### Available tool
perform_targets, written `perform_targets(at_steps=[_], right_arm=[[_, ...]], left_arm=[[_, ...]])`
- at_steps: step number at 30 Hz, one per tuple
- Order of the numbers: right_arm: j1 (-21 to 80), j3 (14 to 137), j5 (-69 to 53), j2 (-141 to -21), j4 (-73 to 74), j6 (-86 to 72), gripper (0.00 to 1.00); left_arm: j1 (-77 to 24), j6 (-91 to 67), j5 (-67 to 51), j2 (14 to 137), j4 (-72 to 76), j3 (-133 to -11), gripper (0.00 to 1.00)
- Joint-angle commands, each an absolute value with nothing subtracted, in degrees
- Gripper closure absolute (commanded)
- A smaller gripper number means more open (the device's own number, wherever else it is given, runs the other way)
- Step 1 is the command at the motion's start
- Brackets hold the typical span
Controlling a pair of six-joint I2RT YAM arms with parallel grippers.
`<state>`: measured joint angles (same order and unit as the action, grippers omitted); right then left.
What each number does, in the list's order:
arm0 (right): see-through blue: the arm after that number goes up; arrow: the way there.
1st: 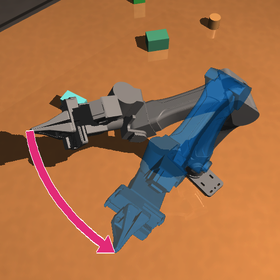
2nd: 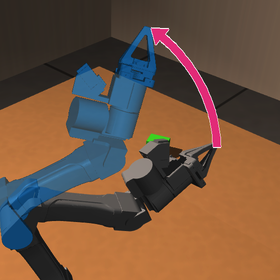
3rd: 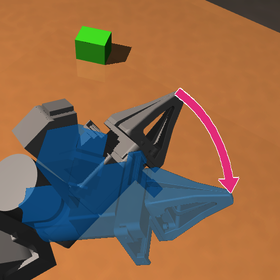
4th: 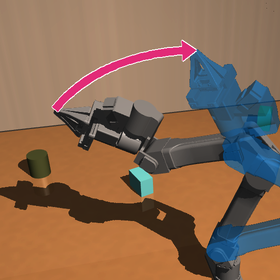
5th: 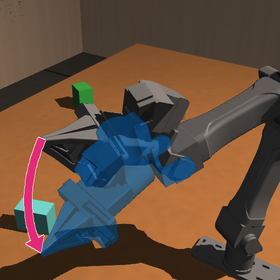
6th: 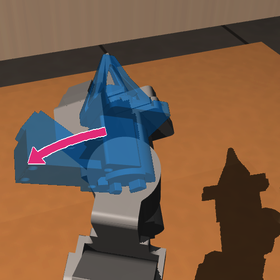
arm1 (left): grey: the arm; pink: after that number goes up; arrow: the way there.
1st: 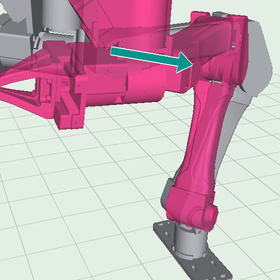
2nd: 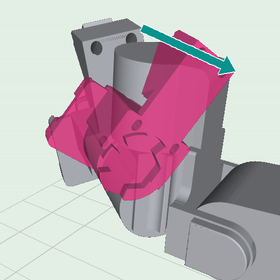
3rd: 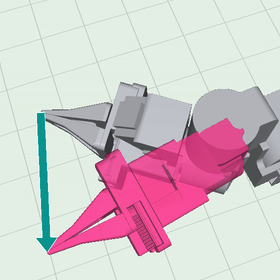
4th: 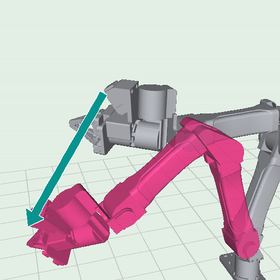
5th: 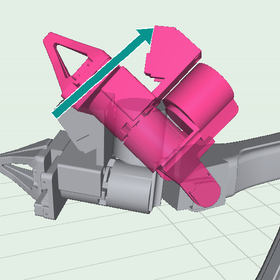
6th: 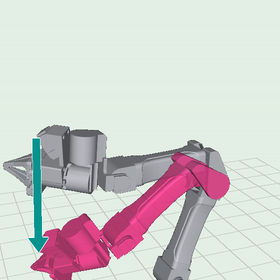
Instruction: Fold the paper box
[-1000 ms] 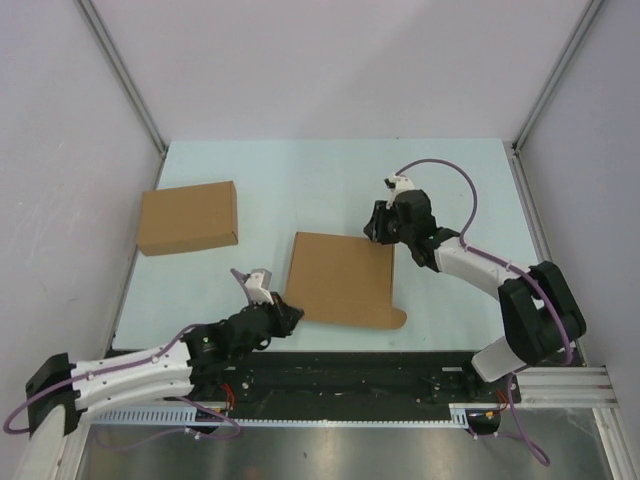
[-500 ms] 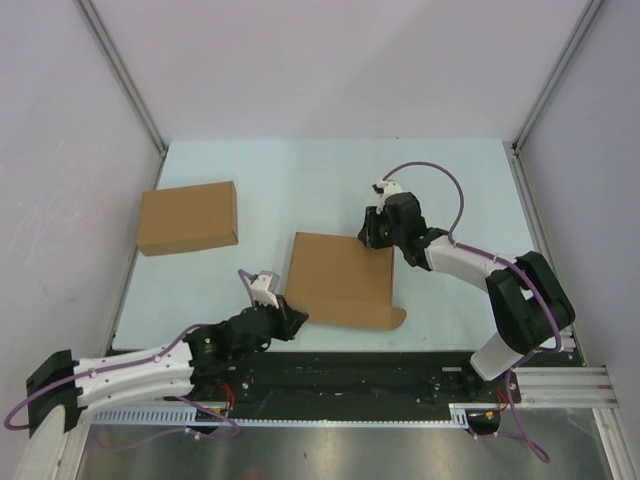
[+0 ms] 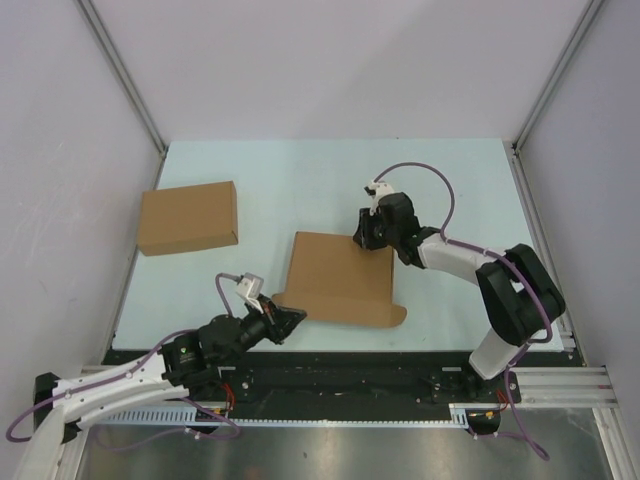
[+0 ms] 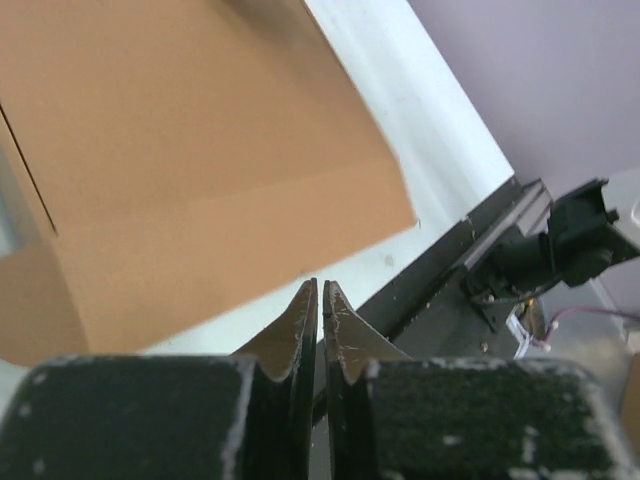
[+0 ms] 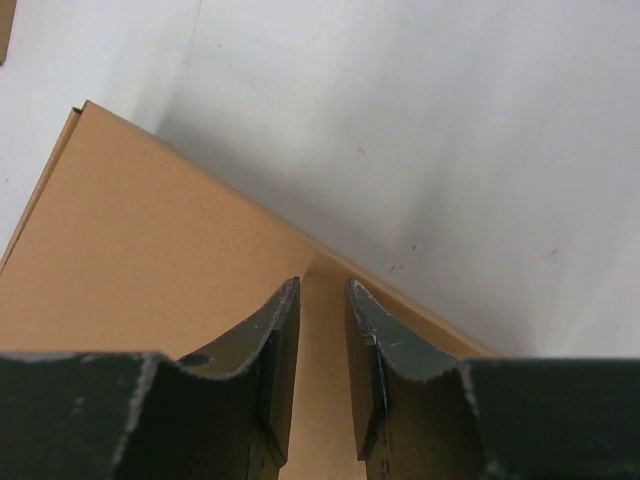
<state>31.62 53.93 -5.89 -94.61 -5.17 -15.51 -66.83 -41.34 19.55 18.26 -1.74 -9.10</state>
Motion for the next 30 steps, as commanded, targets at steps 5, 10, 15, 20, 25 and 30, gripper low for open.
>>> perform_targets(at_steps=[5, 10, 15, 20, 25, 30], right_arm=[[29.1, 56.1, -6.8, -100.4, -6.2, -14.7, 0.71], [27.1, 56.9, -8.2, -103.5, -6.0, -14.9, 0.71], [24.5, 57.5, -11.2, -106.3, -6.8, -16.0, 0.71], [21.8, 59.9, -16.4, -109.4, -7.8, -19.0, 0.7], [19.7, 61.0, -19.8, -112.6, -9.7, -20.8, 0.7], [19.3, 61.0, -17.9, -110.7, -8.3, -21.0, 0.7]], left_arm=[[-68.4, -38.2, 19.9, 16.8, -4.0, -10.2, 0.89], [-68.4, -37.3, 22.1, 16.2, -3.5, -11.7, 0.87], [-68.3, -33.3, 26.5, 13.5, -4.4, -17.1, 0.85], [-68.3, -31.7, 34.9, 14.5, -3.4, -18.1, 0.79], [-68.3, -32.4, 33.1, 28.4, 5.1, -15.3, 0.85], [-68.6, -36.8, 32.8, 32.5, 4.0, -15.9, 0.87]])
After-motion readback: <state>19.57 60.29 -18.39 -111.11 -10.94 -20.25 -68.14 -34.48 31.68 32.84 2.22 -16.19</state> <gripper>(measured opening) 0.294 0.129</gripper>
